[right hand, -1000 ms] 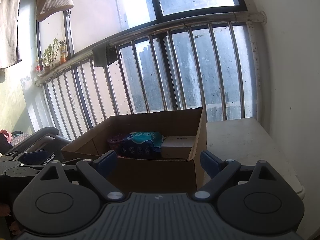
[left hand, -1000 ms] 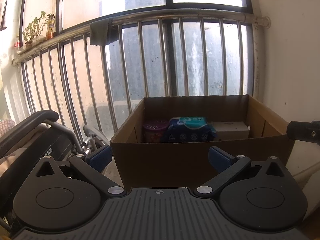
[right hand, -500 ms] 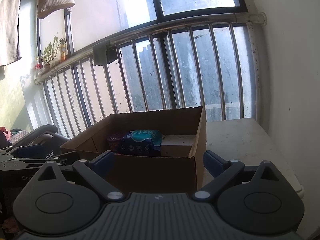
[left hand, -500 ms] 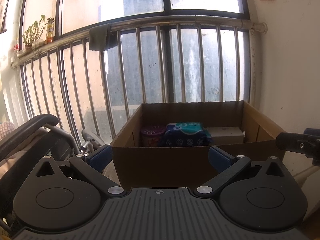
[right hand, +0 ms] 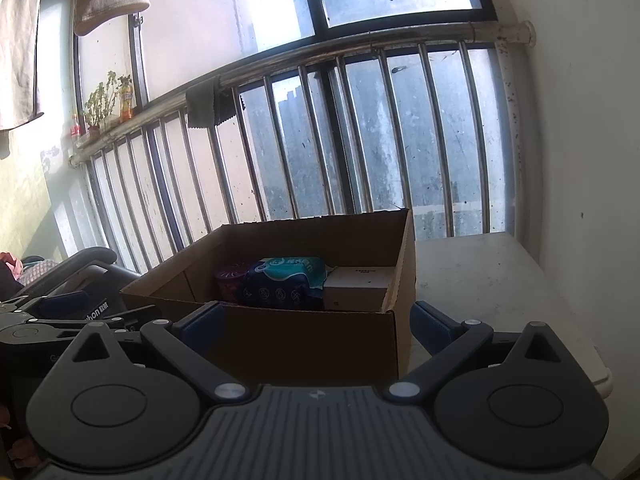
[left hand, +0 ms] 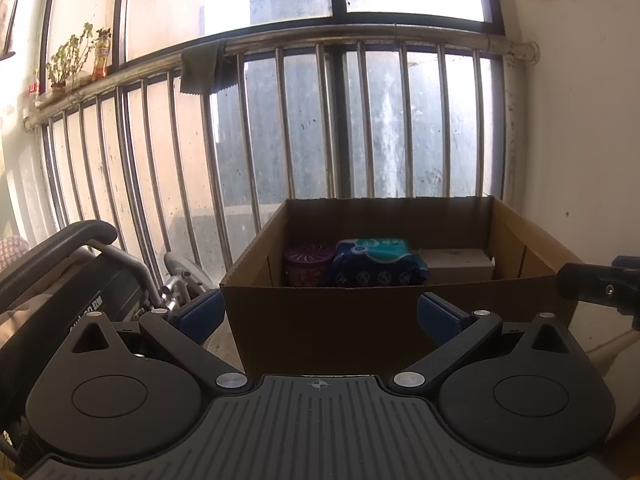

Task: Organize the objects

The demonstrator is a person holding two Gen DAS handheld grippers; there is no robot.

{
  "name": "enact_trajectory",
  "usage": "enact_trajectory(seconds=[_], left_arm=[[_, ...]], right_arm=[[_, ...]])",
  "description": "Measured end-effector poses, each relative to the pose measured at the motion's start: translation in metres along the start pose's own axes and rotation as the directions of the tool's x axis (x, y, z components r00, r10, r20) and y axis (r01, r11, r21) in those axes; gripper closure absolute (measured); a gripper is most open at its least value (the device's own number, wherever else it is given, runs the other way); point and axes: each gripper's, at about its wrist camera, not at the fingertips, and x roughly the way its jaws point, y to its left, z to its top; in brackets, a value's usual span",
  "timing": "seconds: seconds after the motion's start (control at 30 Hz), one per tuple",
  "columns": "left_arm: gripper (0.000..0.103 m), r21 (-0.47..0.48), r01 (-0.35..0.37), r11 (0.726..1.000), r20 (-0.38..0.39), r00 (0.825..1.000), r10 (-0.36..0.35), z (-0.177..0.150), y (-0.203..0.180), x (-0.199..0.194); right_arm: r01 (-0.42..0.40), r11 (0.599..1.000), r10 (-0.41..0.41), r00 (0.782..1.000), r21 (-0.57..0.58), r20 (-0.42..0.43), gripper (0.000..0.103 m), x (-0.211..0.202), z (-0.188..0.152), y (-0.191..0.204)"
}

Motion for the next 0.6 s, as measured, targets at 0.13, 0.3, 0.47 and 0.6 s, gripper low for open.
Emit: enact_trajectory(seconds=[0.13, 0.3, 0.47, 0.6], left_arm=[[0.0, 0.002, -0.01, 1.0, -0.007, 1.0, 0.01, -0.001, 0.001, 0.003], [0.0, 0.001, -0.009, 1.0, -0.009, 1.0, 0.009, -0.001, 0.001, 0.004], [0.0, 0.006, -0.015, 1.0, -0.019, 1.0, 0.015, -0.001, 0.001, 0.006], [0.0, 0.005, -0.018, 1.0, -0.021, 1.0, 0.018, -0.002, 0.001, 0.005]], right_arm=[[0.003, 1.0, -0.003, 1.0, -0.002, -0.008, 0.001, 0.003, -0.001, 0.0], [0.014, 1.0, -0.014, 1.0, 0.005, -0.023, 0.001, 0.007, -0.004, -0.003], [0.035, 0.999, -0.035, 0.999, 0.011, -0.034, 0.0, 0.01, -0.005, -0.006], [0.031, 1.0, -0.031, 0.999, 0.002, -0.033, 0.0, 0.008, -0.005, -0.004]])
